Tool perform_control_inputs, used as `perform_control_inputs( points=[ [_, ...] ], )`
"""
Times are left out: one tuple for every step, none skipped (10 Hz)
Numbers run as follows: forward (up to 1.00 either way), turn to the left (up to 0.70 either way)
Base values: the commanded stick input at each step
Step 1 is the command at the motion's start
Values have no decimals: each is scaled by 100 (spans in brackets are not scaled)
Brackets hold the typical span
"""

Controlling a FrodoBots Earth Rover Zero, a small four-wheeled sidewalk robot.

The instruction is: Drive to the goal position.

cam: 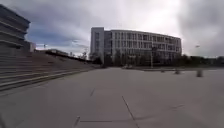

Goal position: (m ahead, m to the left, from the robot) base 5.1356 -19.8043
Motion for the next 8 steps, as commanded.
perform_control_inputs(
  points=[
    [70,-30],
    [70,-30],
    [70,-30],
    [70,-30],
    [70,-30],
    [70,-30],
    [70,-30],
    [70,-30]
  ],
)
